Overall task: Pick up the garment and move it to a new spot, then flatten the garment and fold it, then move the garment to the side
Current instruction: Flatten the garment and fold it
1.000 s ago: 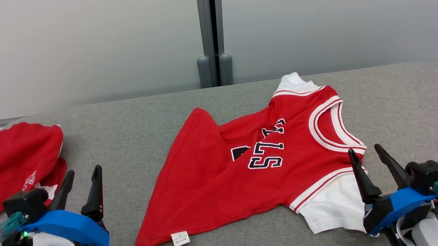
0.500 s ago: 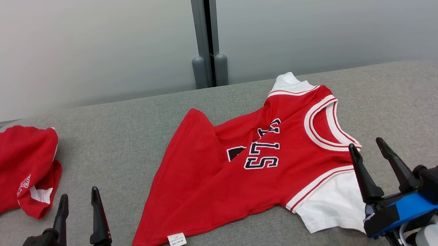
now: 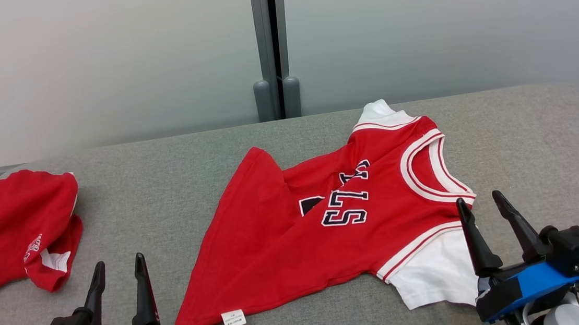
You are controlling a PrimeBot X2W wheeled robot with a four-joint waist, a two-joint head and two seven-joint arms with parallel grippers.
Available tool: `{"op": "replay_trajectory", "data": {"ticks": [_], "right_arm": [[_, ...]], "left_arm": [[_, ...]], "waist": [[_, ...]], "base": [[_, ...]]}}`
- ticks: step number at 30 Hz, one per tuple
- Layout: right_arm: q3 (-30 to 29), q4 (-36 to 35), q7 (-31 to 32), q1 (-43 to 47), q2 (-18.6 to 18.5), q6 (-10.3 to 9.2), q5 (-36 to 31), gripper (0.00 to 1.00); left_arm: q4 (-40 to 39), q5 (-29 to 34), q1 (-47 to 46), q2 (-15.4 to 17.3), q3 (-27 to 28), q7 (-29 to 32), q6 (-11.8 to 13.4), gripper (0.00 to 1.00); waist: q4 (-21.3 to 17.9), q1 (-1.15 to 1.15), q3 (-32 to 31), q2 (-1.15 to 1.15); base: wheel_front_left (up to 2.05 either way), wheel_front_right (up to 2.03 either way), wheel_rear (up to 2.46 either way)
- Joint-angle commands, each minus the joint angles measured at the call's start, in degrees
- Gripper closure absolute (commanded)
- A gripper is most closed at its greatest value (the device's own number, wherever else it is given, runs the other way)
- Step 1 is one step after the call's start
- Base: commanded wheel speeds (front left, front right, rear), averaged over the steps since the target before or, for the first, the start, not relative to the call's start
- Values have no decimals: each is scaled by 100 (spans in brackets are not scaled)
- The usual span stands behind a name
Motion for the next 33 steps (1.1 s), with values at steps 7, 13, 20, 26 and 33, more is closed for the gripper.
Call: {"op": "replay_trajectory", "data": {"ticks": [7, 13, 20, 26, 33], "right_arm": [[-67, 51, -19, -41, -31, 1, -60, 0], [-113, 147, -20, -29, -189, 1, -182, 0], [-91, 916, 286, 2, -470, 1, -27, 0], [42, 1494, 1134, -27, -487, 1, 312, 0], [-28, 2030, 1550, -249, -277, 1, 570, 0]], "left_arm": [[152, 308, -74, -217, 316, -28, -238, 0], [189, 377, -113, -302, 428, -28, -343, 0], [638, 52, -156, -249, 223, 147, -469, 0], [919, -371, -209, -27, -342, 1061, -502, 0], [857, -793, -222, 223, -772, 1945, -488, 0]], "waist": [[-18, 0, 13, 0], [-24, 0, 7, 0], [19, 0, 4, 0], [36, 0, 45, 0], [30, 0, 165, 0]], "base": [[0, 0, 0], [0, 0, 0], [0, 0, 0], [0, 0, 0], [0, 0, 0]]}}
